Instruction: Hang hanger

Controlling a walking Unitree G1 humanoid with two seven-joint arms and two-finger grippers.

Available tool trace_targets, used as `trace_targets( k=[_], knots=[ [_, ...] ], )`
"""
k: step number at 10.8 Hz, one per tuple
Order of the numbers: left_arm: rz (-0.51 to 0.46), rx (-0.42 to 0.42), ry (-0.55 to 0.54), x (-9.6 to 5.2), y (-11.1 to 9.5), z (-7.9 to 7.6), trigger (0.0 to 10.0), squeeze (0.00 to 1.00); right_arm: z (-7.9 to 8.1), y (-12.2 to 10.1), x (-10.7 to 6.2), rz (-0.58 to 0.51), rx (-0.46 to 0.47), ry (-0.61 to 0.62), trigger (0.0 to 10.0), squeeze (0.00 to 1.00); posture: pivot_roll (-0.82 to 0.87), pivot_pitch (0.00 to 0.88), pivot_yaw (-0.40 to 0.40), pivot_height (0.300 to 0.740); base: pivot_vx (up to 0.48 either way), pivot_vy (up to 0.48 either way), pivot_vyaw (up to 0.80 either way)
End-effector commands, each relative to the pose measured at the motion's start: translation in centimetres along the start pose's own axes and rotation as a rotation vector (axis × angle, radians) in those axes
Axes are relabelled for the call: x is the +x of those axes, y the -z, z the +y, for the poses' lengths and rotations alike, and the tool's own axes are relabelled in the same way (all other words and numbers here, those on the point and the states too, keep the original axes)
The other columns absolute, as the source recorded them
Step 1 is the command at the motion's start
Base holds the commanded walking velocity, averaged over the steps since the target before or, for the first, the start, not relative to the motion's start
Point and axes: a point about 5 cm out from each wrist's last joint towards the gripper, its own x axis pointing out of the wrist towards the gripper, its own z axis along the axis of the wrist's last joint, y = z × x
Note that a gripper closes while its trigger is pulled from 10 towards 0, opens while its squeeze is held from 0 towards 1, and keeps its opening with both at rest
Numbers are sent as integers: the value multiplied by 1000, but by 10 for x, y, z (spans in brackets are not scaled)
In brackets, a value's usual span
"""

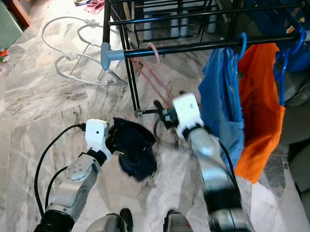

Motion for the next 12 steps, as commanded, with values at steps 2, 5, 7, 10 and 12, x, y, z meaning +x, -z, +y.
trace_targets(
  k=[2,5,7,10,12],
  knots=[
    [3,15,-21,-6,0,5,10000,0,-1,4,11,43,36,0,314,0,-131,268,113,740,0,0,0],
    [17,30,-35,-7,1,7,10000,0,1,4,18,69,18,-32,0,0,-129,265,113,740,0,0,0],
    [17,29,-29,-5,0,6,10000,0,-1,1,22,73,32,-53,0,0,-136,261,114,740,0,0,0],
    [24,28,-26,-4,2,3,10000,0,-12,-3,25,101,1,-77,0,0,-136,257,109,740,0,0,0],
    [26,30,-30,-4,2,3,10000,0,-15,-7,28,114,-9,-106,0,0,-133,256,106,740,0,0,0]
  ],
)
